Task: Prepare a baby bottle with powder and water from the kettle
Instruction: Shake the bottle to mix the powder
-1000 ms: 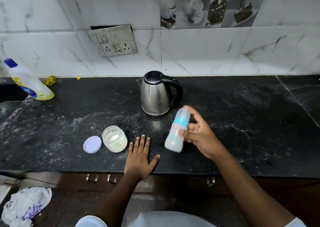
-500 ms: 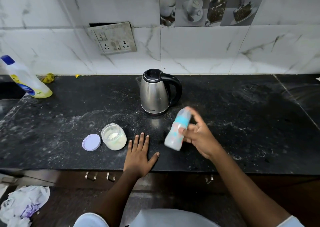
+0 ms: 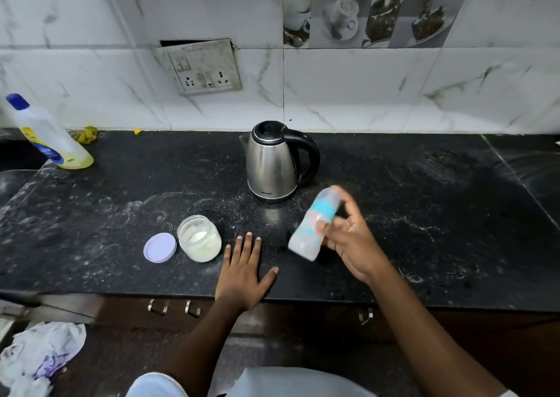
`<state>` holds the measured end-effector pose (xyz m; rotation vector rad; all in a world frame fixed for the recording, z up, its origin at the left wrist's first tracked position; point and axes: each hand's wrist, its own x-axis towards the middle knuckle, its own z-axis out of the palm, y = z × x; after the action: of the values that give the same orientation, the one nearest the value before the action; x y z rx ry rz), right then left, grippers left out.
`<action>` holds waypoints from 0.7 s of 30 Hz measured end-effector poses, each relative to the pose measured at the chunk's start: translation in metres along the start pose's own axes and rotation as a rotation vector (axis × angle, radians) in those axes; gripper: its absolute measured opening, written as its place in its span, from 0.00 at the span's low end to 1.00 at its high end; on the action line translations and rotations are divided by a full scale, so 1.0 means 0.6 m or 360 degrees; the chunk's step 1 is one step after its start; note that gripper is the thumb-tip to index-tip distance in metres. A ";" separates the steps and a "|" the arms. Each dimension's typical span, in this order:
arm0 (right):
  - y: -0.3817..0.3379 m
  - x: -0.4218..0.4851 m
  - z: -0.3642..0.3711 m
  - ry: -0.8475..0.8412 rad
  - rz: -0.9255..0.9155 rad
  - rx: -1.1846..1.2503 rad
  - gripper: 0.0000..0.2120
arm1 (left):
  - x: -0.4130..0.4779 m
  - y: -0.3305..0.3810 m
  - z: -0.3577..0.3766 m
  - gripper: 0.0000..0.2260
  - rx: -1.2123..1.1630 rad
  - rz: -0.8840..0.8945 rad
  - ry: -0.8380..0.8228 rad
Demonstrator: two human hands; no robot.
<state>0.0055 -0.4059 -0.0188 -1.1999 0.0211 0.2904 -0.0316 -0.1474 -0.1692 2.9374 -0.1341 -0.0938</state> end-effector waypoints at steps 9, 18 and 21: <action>-0.008 0.001 0.006 -0.0245 -0.0007 -0.0182 0.41 | -0.002 -0.004 0.006 0.43 0.0051 -0.0010 -0.0018; -0.015 0.005 0.001 -0.0262 -0.0005 -0.0158 0.41 | -0.003 -0.002 0.002 0.42 0.0015 -0.0001 0.0014; -0.014 0.012 -0.003 0.0117 -0.0111 0.0115 0.40 | -0.001 0.001 -0.002 0.42 0.0008 -0.0002 0.0029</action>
<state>0.0149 -0.4090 -0.0129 -1.1367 0.0528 0.1829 -0.0320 -0.1480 -0.1680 2.9428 -0.1303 -0.0671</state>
